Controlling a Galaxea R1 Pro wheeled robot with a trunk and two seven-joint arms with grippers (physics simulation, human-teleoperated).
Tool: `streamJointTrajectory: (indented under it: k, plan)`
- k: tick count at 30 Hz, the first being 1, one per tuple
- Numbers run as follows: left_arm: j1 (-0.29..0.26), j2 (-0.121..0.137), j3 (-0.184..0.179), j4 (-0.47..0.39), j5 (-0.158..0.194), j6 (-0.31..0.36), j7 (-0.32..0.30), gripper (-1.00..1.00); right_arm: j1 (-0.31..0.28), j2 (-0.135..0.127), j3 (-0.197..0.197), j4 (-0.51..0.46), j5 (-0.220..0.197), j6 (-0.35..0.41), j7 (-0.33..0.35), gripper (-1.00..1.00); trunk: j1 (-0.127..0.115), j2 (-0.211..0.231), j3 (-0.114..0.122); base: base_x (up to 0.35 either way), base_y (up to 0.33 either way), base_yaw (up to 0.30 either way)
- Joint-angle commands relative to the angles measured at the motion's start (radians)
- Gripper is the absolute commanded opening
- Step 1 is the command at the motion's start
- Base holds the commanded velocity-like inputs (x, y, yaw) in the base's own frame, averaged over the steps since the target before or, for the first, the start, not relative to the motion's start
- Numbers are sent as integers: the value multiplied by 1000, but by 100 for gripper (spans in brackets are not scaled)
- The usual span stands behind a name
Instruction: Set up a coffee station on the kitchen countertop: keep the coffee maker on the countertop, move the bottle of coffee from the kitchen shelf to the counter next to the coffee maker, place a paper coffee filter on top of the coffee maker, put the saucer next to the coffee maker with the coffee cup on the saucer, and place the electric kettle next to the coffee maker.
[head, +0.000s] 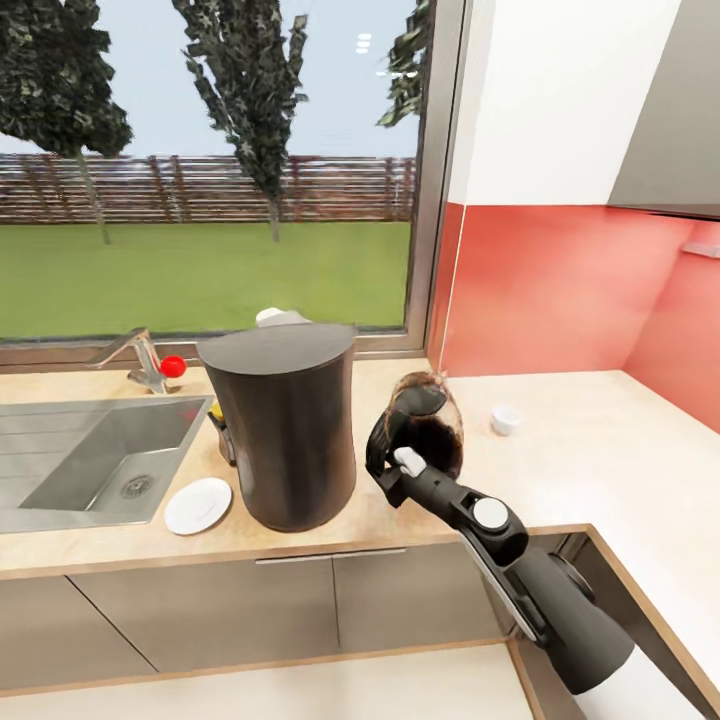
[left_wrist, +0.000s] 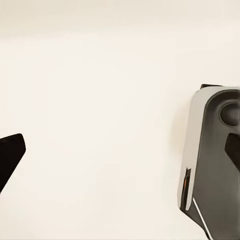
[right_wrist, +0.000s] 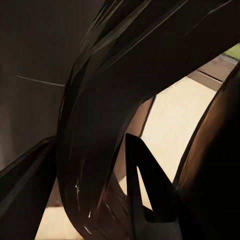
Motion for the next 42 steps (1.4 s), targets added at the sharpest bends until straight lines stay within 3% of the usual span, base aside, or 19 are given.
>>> streamJointTrajectory:
  k: [1, 29, 42]
  plan:
    - [0, 0, 7, 0, 0, -3, -3, 100, -1, -1, 5, -2, 3, 5, 1, -100, 1, -2, -2, 23, 3, 0]
    - [0, 0, 7, 0, 0, -3, -9, 100, -1, -2, 10, 26, 3, 3, 1, -100, 1, -2, -2, 124, 18, 0]
    - [0, 0, 7, 0, 0, -3, -7, 100, -1, -2, 11, 62, 4, 3, 0, -100, 1, -2, -2, 12, 0, 0]
